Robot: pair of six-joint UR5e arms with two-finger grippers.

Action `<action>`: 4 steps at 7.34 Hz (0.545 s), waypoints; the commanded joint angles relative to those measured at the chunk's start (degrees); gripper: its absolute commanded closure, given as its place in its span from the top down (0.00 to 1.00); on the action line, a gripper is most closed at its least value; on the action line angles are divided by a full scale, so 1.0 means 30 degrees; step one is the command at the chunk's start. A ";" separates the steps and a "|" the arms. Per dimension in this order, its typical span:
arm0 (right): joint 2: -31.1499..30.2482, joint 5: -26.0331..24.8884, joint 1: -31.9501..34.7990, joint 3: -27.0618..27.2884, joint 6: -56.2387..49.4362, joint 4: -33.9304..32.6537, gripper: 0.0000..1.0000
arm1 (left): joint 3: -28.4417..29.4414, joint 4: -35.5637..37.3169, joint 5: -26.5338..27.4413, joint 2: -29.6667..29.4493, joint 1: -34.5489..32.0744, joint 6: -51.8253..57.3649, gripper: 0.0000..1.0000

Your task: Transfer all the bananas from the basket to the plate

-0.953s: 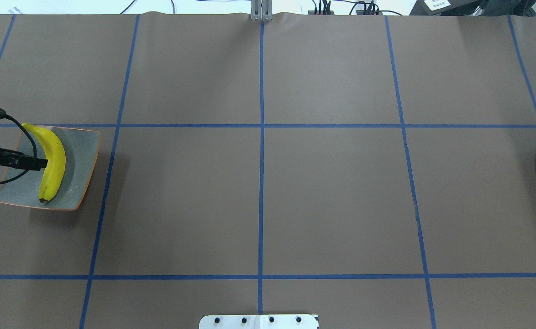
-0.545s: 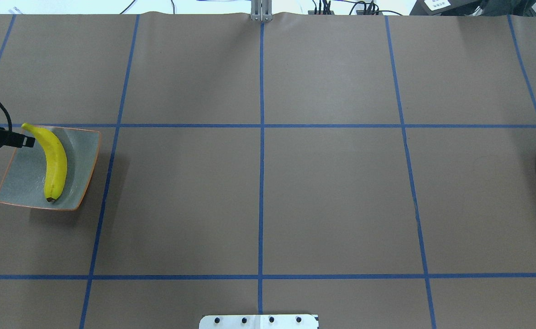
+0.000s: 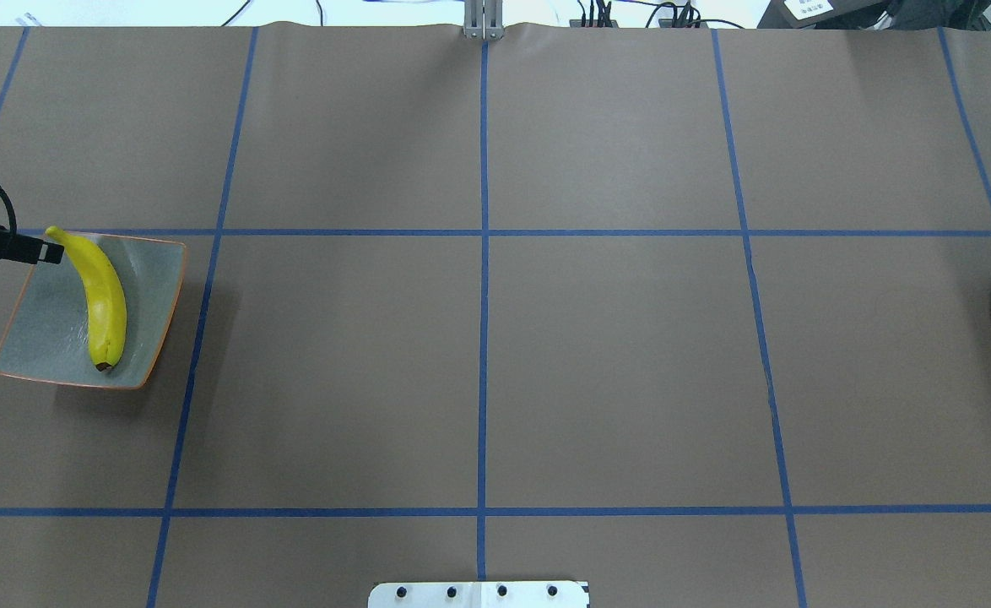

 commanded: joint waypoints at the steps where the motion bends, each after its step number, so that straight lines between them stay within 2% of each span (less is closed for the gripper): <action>1: 0.0013 0.0002 -0.0097 -0.1332 -0.1921 0.0000 1.00 | -0.0002 -0.0059 0.0088 0.0048 -0.0040 -0.0010 1.00; 2: 0.0043 0.0002 -0.0097 -0.1338 -0.1868 -0.0029 0.98 | -0.0118 -0.0089 0.0176 0.0106 -0.0040 -0.0010 1.00; 3: 0.0043 -0.0027 -0.0213 -0.1367 -0.1926 -0.0029 0.83 | -0.0119 -0.0089 0.0176 0.0164 -0.0040 -0.0010 1.00; 4: 0.0101 -0.0027 -0.0417 -0.1397 -0.2042 -0.0029 0.80 | -0.0119 -0.0089 0.0205 0.0194 -0.0040 -0.0010 1.00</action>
